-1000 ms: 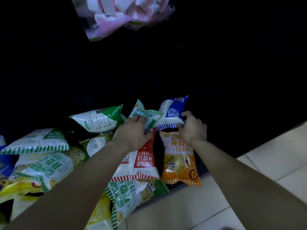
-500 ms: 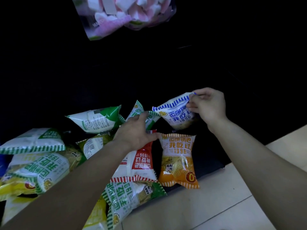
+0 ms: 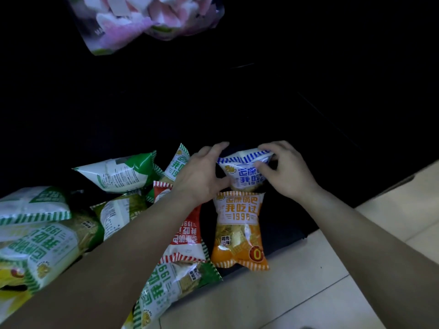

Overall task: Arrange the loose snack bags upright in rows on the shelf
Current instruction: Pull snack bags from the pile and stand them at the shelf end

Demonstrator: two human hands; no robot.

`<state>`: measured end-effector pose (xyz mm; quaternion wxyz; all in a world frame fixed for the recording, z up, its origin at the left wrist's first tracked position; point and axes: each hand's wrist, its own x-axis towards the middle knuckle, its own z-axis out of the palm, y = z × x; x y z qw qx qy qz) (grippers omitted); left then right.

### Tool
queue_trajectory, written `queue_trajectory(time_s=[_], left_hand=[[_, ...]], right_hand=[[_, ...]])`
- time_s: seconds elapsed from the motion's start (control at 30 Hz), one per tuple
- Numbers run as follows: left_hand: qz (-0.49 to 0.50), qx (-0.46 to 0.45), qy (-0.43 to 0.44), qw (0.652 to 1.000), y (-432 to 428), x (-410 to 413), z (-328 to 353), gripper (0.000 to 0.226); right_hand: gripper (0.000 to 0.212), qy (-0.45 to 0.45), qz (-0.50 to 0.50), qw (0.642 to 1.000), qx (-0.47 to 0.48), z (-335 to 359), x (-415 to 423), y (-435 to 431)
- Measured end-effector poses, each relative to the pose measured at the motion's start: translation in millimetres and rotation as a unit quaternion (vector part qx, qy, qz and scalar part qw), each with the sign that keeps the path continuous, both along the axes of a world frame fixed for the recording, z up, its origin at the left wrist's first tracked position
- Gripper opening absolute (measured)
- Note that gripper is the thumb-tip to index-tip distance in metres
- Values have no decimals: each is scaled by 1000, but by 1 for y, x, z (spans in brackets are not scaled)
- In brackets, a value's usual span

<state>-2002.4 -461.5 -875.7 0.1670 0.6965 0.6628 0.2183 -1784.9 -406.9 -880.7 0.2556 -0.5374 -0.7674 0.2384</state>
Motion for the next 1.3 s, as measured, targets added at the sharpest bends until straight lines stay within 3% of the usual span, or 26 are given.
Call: queue_trajectory(time_s=[0.13, 0.2, 0.27, 0.43, 0.53, 0.67, 1.0, 1.2, 1.3], left_hand=[[-13, -32, 58, 998, 8, 10, -2, 98], [-5, -64, 59, 996, 10, 11, -5, 90], [8, -40, 65, 997, 11, 12, -9, 74], [48, 13, 44, 998, 23, 15, -1, 54], [62, 28, 45, 997, 40, 17, 12, 52], [92, 41, 52, 994, 68, 20, 10, 52], [150, 60, -8, 987, 126, 21, -32, 46], [189, 78, 113, 972, 114, 21, -14, 68], [135, 53, 98, 985, 85, 7, 2, 69]], right_hand=[[68, 2, 44, 998, -46, -6, 3, -6], [86, 33, 58, 995, -77, -8, 3, -11], [98, 36, 51, 994, -90, -9, 1, -19], [81, -12, -57, 997, -56, -13, 2, -36], [60, -114, -41, 985, -125, -17, 6, -40], [57, -188, -8, 965, -181, -28, 2, -52], [51, -180, -4, 971, -155, -49, -12, -52], [61, -173, -20, 973, -154, -49, -9, -55], [62, -169, -23, 974, -148, -42, -9, -58]])
